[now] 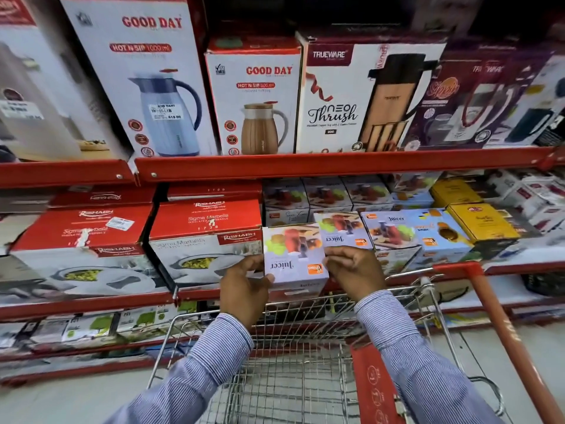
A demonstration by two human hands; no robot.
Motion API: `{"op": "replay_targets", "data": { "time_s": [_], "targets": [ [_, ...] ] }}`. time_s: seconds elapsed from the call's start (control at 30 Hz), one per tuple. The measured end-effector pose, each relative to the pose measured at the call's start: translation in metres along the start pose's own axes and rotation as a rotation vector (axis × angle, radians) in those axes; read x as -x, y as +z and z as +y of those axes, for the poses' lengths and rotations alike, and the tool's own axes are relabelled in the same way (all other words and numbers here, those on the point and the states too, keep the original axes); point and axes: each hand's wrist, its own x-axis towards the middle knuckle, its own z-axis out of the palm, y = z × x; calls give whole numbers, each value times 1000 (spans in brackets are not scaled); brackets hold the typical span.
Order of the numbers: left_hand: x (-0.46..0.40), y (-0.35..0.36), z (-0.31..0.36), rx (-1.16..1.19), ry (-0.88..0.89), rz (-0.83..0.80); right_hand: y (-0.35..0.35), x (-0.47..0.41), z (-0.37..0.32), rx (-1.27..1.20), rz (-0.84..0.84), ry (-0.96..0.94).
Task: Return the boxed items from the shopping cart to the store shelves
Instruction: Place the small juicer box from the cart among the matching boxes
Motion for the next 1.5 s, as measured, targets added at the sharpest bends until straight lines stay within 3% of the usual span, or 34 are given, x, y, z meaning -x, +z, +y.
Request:
{"op": "replay_targets", "data": {
  "time_s": [0.47,0.77,0.9,1.0,1.13,1.3,1.4,1.5],
  "targets": [
    [-29,33,-19,56,-82,106,24,-27,10,44,51,24],
    [-37,40,-16,-37,15,108,39,-31,8,224,206,-96],
    [-45,40,-13,-234,181,91,39,-27,-4,650,81,-286],
    [-52,38,-14,-515,316,-33,42,-30,-9,982,-52,-339],
    [-59,25,1,-755,377,-124,39,-37,-13,1089,-111,-344],
    [-80,6,43,-949,693,-95,29,-60,-21,1171,-233,-387],
    [-107,3,60,-1131,789,-195,18,-85,-32,1265,-361,-422],
    [-129,11,63,-1305,777,-327,16,-108,-41,1297,-446,-454]
  ]
}}
